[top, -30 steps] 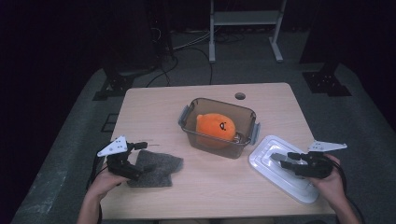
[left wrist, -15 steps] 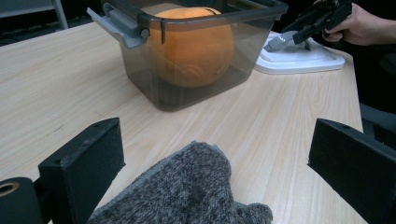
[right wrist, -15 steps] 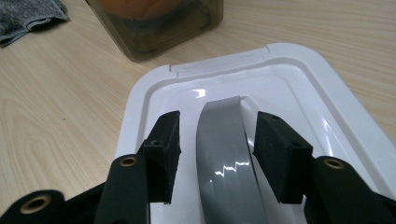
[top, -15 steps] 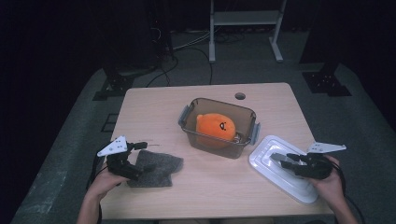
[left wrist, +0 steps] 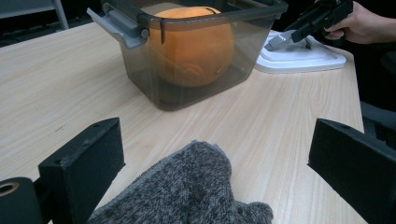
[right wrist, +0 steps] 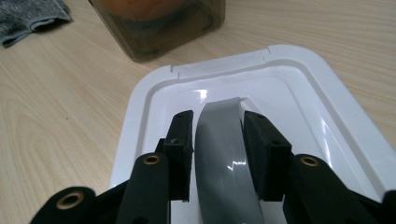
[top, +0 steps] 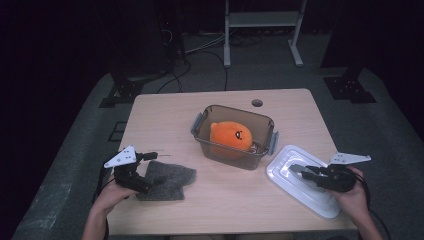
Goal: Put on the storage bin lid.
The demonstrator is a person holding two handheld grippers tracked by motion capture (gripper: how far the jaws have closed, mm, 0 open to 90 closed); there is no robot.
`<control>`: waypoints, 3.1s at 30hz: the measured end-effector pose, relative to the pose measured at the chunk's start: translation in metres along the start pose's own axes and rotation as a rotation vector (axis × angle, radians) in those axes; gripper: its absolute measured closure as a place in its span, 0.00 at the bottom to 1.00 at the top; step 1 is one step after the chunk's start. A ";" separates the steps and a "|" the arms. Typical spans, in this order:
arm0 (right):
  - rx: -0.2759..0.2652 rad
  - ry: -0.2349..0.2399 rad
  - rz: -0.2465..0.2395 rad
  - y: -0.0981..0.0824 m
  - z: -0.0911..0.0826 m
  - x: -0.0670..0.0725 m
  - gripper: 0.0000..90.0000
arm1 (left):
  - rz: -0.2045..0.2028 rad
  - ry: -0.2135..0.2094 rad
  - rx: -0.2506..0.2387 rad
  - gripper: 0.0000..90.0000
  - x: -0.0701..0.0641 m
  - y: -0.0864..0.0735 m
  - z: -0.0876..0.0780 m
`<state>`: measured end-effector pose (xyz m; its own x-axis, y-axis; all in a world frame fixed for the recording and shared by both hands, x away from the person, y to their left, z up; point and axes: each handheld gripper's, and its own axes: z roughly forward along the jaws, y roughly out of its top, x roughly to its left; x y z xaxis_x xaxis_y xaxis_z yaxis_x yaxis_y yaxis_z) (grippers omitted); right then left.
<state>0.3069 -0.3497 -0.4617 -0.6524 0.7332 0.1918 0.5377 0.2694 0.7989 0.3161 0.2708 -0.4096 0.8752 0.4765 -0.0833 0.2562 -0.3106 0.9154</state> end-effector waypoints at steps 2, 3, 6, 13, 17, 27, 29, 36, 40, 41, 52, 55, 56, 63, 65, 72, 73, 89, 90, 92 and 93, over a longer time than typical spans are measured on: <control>-0.003 0.003 0.001 0.000 0.000 0.000 0.72 | -0.001 0.001 0.001 0.03 0.000 0.000 0.000; -0.001 0.005 0.007 0.000 -0.001 0.000 0.72 | -0.001 0.000 0.001 0.03 0.000 0.000 0.000; -0.001 0.010 0.012 0.000 -0.001 -0.001 0.73 | 0.004 0.001 0.002 0.03 0.000 0.000 0.000; 0.004 0.020 0.027 0.001 -0.002 -0.001 0.73 | 0.003 -0.001 0.001 0.03 0.000 0.000 0.000; 0.008 0.030 0.041 0.001 -0.003 -0.002 0.73 | 0.003 -0.001 0.001 0.03 0.000 0.000 0.000; -0.021 0.037 0.049 0.007 -0.016 -0.003 0.74 | 0.000 0.001 -0.003 0.03 0.000 0.000 -0.001; -0.022 0.038 0.048 0.008 -0.017 -0.003 0.74 | 0.001 0.002 -0.003 0.03 0.000 0.000 -0.001; -0.027 0.041 0.032 0.013 -0.032 0.002 0.74 | 0.000 -0.001 0.001 0.03 0.000 0.000 0.000; -0.038 0.041 0.023 0.017 -0.042 0.005 0.74 | 0.005 0.000 0.001 0.03 0.000 0.000 -0.001; -0.038 0.041 0.023 0.017 -0.042 0.005 0.74 | 0.005 0.000 0.001 0.03 0.000 0.000 -0.001; -0.054 0.047 -0.002 0.028 -0.070 0.016 0.74 | 0.001 0.004 0.002 0.03 0.000 0.000 -0.001; -0.060 0.051 -0.010 0.032 -0.075 0.020 0.74 | 0.001 0.003 0.003 0.03 0.000 -0.001 -0.001; -0.057 0.049 -0.021 0.034 -0.077 0.021 0.74 | -0.001 0.004 0.003 0.03 0.000 -0.001 -0.001; -0.062 0.058 -0.036 0.044 -0.084 0.027 0.74 | -0.002 0.001 0.001 0.03 0.000 -0.001 0.000; -0.065 0.065 -0.039 0.048 -0.086 0.029 0.74 | -0.002 0.002 0.001 0.03 0.000 -0.001 0.000; -0.073 0.073 -0.064 0.061 -0.092 0.036 0.74 | 0.003 0.001 -0.003 0.03 0.000 0.000 -0.001; -0.074 0.073 -0.070 0.063 -0.093 0.037 0.74 | 0.001 0.001 -0.005 0.03 0.000 0.000 -0.001; -0.086 0.131 -0.128 0.111 -0.086 0.051 0.74 | 0.006 -0.004 -0.001 0.03 0.000 -0.001 -0.001; -0.084 0.141 -0.139 0.119 -0.081 0.054 0.74 | 0.004 -0.004 -0.002 0.03 0.000 -0.001 -0.001; -0.082 0.154 -0.143 0.126 -0.076 0.056 0.74 | 0.003 -0.005 -0.002 0.03 0.000 -0.001 -0.001; -0.083 0.158 -0.149 0.128 -0.074 0.056 0.74 | 0.003 -0.004 -0.002 0.03 0.001 -0.001 -0.001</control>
<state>0.3001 -0.3200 -0.3062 -0.8003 0.5807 0.1496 0.3875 0.3103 0.8681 0.3159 0.2722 -0.4103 0.8777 0.4722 -0.0818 0.2525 -0.3106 0.9164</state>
